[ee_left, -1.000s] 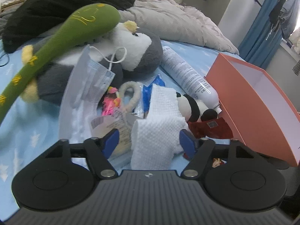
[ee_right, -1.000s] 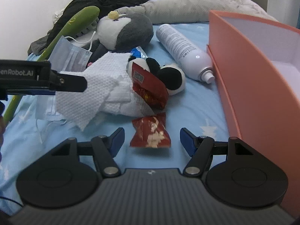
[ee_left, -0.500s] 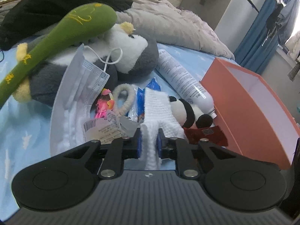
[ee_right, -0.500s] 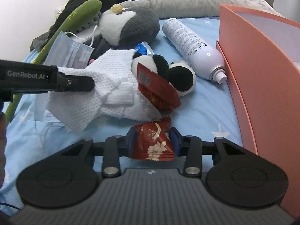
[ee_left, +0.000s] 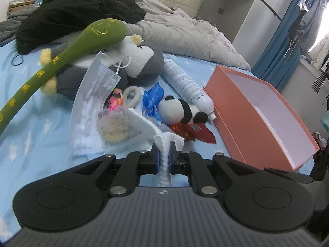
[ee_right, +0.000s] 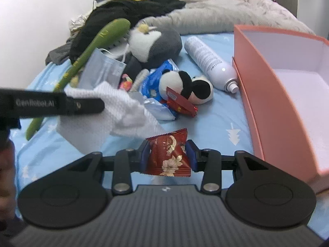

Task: Organize soft objects
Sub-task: 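Carry the wipe and red packet over the pink box with both tools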

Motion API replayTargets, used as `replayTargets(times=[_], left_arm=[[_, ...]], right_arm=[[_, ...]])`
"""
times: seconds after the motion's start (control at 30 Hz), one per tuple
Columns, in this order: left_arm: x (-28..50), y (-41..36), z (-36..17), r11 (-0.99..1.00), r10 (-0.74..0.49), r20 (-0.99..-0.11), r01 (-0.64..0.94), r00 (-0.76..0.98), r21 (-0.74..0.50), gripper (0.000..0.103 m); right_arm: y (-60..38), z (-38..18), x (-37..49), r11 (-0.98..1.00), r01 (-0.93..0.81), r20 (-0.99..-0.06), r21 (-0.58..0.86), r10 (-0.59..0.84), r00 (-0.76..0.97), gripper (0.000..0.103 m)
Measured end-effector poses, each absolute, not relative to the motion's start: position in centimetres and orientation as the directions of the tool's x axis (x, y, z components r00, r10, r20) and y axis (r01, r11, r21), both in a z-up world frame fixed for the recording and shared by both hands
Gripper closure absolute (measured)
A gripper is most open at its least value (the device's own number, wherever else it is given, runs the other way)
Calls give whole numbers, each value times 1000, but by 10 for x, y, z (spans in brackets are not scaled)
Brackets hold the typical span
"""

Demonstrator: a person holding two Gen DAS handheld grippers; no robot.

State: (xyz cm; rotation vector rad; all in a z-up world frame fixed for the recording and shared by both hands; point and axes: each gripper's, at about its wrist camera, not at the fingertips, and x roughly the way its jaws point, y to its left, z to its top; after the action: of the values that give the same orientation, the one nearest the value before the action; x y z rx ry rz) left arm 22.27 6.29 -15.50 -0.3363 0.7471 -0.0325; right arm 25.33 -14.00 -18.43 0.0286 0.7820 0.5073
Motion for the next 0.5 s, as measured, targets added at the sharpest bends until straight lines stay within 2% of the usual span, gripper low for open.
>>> replayTargets(times=[0.4,0.5], left_arm=[[160,43,-116,937,-122,-634,-122,763,-326,93],[152,36,-102,938,-120,-629,-120,768,-325,93]], right_arm=[[-158,-143,199,872,-423,-623,245,476,621,61],[-161,-124,189,858,-443,-586,259,505,634,61]])
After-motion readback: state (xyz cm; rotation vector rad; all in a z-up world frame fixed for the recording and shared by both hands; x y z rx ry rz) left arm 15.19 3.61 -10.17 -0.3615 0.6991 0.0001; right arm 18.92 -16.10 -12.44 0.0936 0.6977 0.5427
